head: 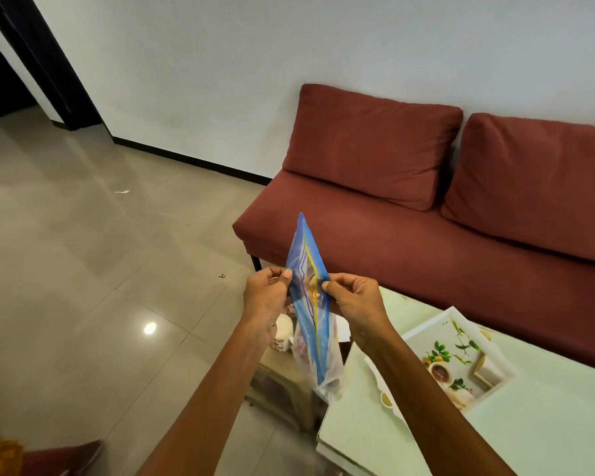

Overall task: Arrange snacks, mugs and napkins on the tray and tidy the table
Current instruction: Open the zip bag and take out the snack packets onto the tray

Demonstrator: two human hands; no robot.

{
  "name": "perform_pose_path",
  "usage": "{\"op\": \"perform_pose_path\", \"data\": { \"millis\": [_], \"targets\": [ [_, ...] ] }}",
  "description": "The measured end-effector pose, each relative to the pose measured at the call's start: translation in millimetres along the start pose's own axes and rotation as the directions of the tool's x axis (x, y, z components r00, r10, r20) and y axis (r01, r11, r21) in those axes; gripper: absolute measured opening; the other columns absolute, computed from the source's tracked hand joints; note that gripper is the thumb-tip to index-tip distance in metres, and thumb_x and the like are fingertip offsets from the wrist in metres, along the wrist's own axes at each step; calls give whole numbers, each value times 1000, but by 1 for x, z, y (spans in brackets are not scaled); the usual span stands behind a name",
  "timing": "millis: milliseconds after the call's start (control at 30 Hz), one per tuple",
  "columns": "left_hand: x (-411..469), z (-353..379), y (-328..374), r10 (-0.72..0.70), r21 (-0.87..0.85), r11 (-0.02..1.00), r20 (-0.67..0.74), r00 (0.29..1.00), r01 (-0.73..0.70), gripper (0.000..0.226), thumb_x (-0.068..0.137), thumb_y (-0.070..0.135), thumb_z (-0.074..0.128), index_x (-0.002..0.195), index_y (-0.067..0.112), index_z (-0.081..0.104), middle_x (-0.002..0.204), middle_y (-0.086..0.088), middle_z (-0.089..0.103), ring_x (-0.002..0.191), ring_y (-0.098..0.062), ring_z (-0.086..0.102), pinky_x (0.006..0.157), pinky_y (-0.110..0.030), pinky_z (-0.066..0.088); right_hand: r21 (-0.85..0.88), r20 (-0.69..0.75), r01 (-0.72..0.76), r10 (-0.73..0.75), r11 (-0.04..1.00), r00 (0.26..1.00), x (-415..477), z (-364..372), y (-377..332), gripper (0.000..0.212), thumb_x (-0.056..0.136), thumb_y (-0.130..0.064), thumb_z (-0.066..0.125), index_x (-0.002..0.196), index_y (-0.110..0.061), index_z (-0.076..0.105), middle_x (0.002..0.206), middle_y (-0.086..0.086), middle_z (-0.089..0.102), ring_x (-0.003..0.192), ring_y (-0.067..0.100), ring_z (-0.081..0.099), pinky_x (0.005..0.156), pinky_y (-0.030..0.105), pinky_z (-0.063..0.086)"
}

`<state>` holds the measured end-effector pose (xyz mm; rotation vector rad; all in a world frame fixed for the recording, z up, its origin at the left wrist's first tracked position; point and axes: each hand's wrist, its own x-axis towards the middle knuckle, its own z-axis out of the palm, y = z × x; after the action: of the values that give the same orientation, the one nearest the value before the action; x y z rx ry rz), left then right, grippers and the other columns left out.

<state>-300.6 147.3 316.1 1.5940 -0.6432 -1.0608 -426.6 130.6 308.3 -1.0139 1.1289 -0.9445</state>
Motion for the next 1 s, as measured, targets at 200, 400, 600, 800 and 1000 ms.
{"op": "perform_pose_path", "data": {
  "millis": [200, 400, 600, 800, 1000],
  "targets": [
    [-9, -2, 1, 95, 108, 988, 110, 989, -107, 14, 90, 7, 53, 89, -4, 62, 91, -23, 67, 86, -33, 65, 67, -30, 59, -546, 61, 286, -303, 788, 951, -14, -15, 8, 32, 87, -8, 59, 118, -13, 58, 95, 1, 71, 71, 3, 64, 62, 25, 56],
    [-12, -9, 5, 156, 184, 965, 165, 974, -185, 18, 90, 8, 54, 73, 13, 59, 86, -20, 68, 83, -36, 67, 81, -44, 56, -696, 677, 646, -588, -314, 443, -18, -36, 7, 57, 65, -9, 80, 119, -12, 61, 134, 20, 51, 126, 40, 45, 96, 50, 47],
    [-10, -8, 8, 198, 176, 959, 154, 968, -224, 25, 89, 4, 54, 67, 14, 57, 56, -1, 64, 51, -8, 60, 48, -16, 51, -348, 893, 752, -442, -560, 84, -9, -48, 3, 19, 85, -3, 57, 99, 2, 68, 115, 19, 66, 114, 32, 58, 101, 46, 42],
    [0, -4, 13, 246, 237, 941, 17, 969, -242, 29, 87, 6, 56, 62, 20, 56, 55, 4, 59, 49, -8, 55, 52, -22, 50, -240, 944, 765, -328, -597, 41, -5, -76, 6, 21, 91, -6, 49, 93, 0, 69, 105, 16, 71, 109, 29, 62, 100, 44, 45],
    [10, 1, 17, 245, 282, 938, -127, 961, -202, 27, 87, 11, 55, 63, 25, 54, 70, -1, 62, 72, -23, 58, 79, -45, 54, -346, 919, 765, -359, -543, 161, -16, -130, 24, 23, 95, -6, 38, 91, -4, 61, 81, 11, 69, 82, 24, 67, 97, 45, 48]
  ]
}}
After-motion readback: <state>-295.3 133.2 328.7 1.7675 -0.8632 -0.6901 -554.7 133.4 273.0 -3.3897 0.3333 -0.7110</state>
